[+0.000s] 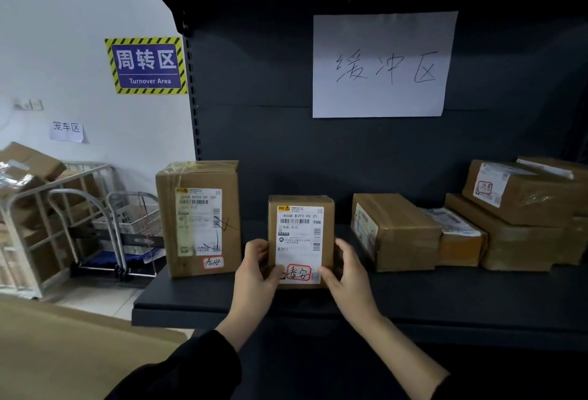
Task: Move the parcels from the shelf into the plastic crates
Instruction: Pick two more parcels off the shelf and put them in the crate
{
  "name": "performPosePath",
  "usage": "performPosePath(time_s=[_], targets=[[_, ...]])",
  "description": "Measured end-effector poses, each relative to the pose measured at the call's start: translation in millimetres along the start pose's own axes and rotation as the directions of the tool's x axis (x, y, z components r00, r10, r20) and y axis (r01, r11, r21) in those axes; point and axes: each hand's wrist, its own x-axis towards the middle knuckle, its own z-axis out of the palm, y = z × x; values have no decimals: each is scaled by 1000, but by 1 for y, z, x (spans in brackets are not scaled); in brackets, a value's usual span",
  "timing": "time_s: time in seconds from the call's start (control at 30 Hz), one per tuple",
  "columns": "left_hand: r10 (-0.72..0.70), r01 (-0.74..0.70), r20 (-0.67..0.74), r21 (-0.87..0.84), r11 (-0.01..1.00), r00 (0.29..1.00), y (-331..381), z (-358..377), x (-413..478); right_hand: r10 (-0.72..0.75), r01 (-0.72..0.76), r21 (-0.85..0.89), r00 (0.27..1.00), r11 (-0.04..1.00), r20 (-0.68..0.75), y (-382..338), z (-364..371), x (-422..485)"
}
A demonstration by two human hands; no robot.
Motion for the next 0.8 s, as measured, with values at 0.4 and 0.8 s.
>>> performPosePath(time_s=[0.4,0.8], targets=[[-44,47,-37,89,995,998,-14,-26,-2,64,-63,59,998,996,0,-4,14,15],[51,35,-339,242,970,940,-40,-116,5,98,-93,115,994,989,-38,-12,47,49]])
